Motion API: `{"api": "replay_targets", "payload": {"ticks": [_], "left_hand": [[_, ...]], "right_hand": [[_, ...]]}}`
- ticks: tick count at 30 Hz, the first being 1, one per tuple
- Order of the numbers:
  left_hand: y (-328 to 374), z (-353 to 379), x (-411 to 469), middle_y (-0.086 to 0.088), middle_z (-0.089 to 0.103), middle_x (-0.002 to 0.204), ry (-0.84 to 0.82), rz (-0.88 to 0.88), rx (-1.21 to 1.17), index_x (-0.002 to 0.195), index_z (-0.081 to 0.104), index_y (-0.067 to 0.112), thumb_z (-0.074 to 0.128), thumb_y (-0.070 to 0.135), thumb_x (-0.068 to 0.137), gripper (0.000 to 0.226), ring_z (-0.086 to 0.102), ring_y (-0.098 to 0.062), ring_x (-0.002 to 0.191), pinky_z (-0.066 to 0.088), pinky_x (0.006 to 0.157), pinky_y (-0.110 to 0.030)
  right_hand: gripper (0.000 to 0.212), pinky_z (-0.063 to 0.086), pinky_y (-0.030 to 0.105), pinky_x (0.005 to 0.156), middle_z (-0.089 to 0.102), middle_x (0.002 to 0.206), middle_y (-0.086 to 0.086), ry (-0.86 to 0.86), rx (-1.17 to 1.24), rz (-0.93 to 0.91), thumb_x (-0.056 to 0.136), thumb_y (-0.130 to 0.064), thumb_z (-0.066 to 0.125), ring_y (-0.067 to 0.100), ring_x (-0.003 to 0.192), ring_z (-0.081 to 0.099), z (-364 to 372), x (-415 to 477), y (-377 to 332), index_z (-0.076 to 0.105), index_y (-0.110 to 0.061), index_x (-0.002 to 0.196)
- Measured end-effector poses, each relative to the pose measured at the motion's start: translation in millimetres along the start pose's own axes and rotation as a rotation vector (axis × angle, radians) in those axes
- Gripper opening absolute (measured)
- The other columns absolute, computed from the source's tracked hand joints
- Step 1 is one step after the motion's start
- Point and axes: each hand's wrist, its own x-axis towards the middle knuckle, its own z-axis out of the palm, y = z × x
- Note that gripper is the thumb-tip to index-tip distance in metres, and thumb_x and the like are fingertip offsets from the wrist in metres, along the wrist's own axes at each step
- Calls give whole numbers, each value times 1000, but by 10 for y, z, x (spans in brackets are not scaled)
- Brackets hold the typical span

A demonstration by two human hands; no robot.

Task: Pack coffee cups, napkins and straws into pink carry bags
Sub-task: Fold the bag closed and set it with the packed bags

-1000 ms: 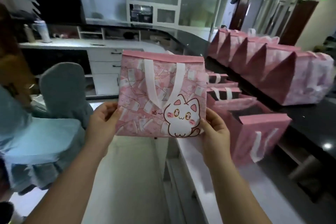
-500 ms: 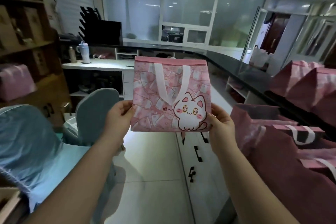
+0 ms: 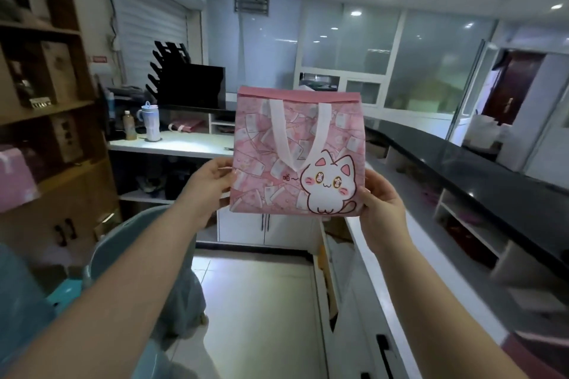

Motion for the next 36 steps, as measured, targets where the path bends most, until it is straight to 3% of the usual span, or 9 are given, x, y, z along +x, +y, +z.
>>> {"api": "replay_targets", "payload": {"ticks": [3, 7, 11, 15, 19, 25, 30, 33, 36], "left_hand": [[-32, -4, 730, -4, 68, 110, 47, -6, 4, 106, 60, 20, 57, 9, 96, 15, 67, -24, 97, 57, 82, -45], [-306, -139, 1596, 1, 69, 101, 121, -11, -4, 103, 59, 23, 56, 9, 97, 16, 69, -15, 86, 57, 62, -34], [-680, -406, 2576, 2, 67, 100, 188, -35, -12, 100, 60, 24, 59, 10, 96, 15, 68, -15, 84, 55, 61, -33], [-927, -631, 3730, -1, 67, 103, 147, -30, -40, 99, 63, 24, 63, 12, 93, 14, 69, -17, 86, 57, 64, -35], [-1130, -677, 4912, -6, 67, 105, 97, -77, -65, 101, 61, 23, 63, 11, 94, 14, 68, -20, 84, 56, 64, -34], [-1505, -562, 6415, -2, 68, 102, 82, -135, -60, 103, 62, 20, 61, 11, 94, 13, 69, -17, 77, 54, 58, -29], [-1885, -490, 7516, -2, 70, 100, 83, -146, -53, 103, 61, 21, 60, 10, 95, 14, 69, -19, 78, 55, 60, -31], [-2011, -466, 8266, -1, 71, 95, 83, -112, -45, 102, 62, 19, 60, 8, 95, 13, 71, -15, 71, 55, 56, -30], [-2037, -429, 9074, -2, 70, 93, 94, -84, -28, 102, 62, 17, 59, 7, 95, 12, 70, -16, 74, 54, 57, -32]], "right_hand": [[33, 58, 41, 68, 72, 108, 13, -67, 2, 10, 90, 12, 47, 32, 97, 69, 131, 821, 299, 66, -6, 111], [32, 54, 53, 88, 71, 110, 16, -95, -99, 76, 91, 11, 48, 40, 106, 65, 327, 1765, 902, 65, -6, 112], [30, 54, 53, 88, 71, 108, 14, -176, -166, 132, 92, 10, 49, 38, 105, 66, 553, 2651, 1530, 64, -7, 112], [31, 60, 43, 76, 73, 103, 12, -184, -188, 126, 88, 13, 51, 30, 97, 70, 822, 3589, 2033, 65, -8, 107], [33, 59, 32, 63, 75, 93, 9, -96, -246, 165, 83, 19, 51, 27, 87, 72, 1092, 4573, 2440, 64, -6, 100], [36, 57, 29, 56, 75, 83, 5, 44, -303, 253, 77, 23, 51, 22, 75, 73, 1252, 5865, 3054, 62, -5, 97], [36, 59, 48, 73, 74, 91, 10, 35, -306, 257, 73, 22, 59, 32, 85, 69, 1325, 6892, 3553, 62, -1, 100], [35, 58, 45, 72, 74, 88, 7, -4, -293, 237, 74, 23, 57, 31, 84, 69, 1370, 7629, 3846, 62, -4, 96], [33, 56, 50, 83, 71, 97, 15, -34, -304, 205, 76, 21, 57, 34, 90, 67, 1450, 8464, 4137, 63, -5, 95]]}}
